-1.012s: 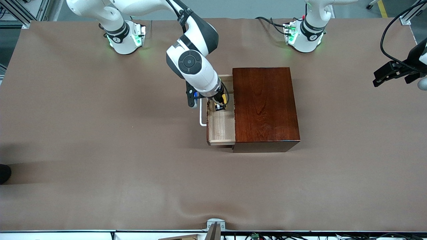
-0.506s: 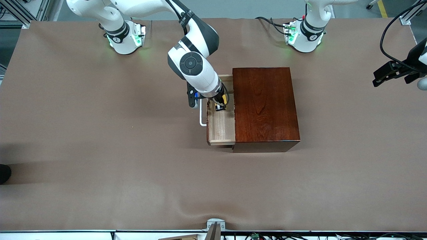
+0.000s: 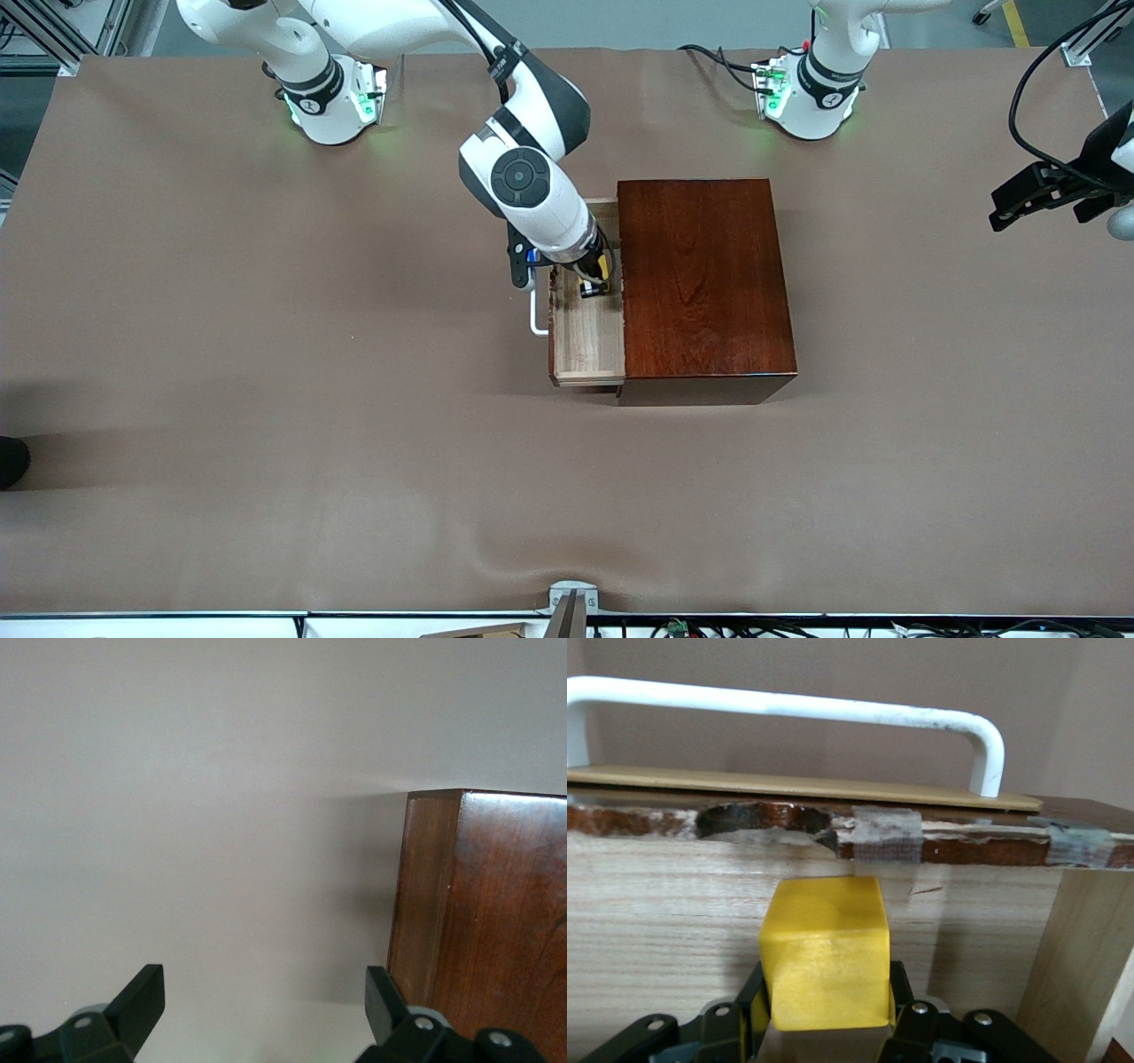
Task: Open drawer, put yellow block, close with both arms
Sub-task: 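Lower the cube into the drawer and open the right gripper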
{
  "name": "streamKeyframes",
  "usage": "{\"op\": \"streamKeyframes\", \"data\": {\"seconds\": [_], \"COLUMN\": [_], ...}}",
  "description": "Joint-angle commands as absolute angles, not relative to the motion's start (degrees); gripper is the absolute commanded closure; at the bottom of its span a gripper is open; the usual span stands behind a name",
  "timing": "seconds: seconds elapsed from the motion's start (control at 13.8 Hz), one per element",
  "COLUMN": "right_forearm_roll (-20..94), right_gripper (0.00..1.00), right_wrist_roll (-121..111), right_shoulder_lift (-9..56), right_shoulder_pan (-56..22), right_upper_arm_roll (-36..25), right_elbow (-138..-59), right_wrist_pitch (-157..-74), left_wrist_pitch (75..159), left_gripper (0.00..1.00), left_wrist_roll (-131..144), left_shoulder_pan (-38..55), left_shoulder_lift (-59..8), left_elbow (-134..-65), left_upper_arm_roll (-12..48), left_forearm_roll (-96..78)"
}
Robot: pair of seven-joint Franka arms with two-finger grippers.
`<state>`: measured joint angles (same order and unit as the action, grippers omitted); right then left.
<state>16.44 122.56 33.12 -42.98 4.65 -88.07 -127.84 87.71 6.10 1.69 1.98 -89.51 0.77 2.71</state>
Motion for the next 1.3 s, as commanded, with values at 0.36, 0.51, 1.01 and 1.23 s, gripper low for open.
{"op": "streamKeyframes", "data": {"seconds": [0.36,0.51,1.01,1.23], "right_forearm_roll": [17.4,17.4,17.4,17.3], "right_gripper": [0.0,0.0,0.0,0.0], "right_wrist_roll": [126.7,127.0,126.5,124.4], "right_shoulder_lift": [32.3,32.3,31.3,29.4], "right_shoulder_pan": [-40.7,-39.9,-33.8,-29.7], "right_upper_arm_roll": [4.1,4.0,4.2,4.2], "right_elbow": [-85.1,-82.3,-74.2,-71.7], "right_wrist_pitch": [-122.7,-118.1,-107.4,-101.7], "left_wrist_pitch": [87.8,87.7,86.8,86.8], "left_gripper": [0.0,0.0,0.0,0.0], "left_wrist_roll": [4.7,4.8,5.9,6.1], "left_shoulder_pan": [1.5,1.5,3.6,3.6], "left_shoulder_lift": [2.0,2.0,2.1,2.1], "left_elbow": [-88.7,-87.9,-87.9,-87.9], "left_upper_arm_roll": [1.1,1.1,1.2,1.8], "left_forearm_roll": [1.6,1.5,1.4,1.3]}}
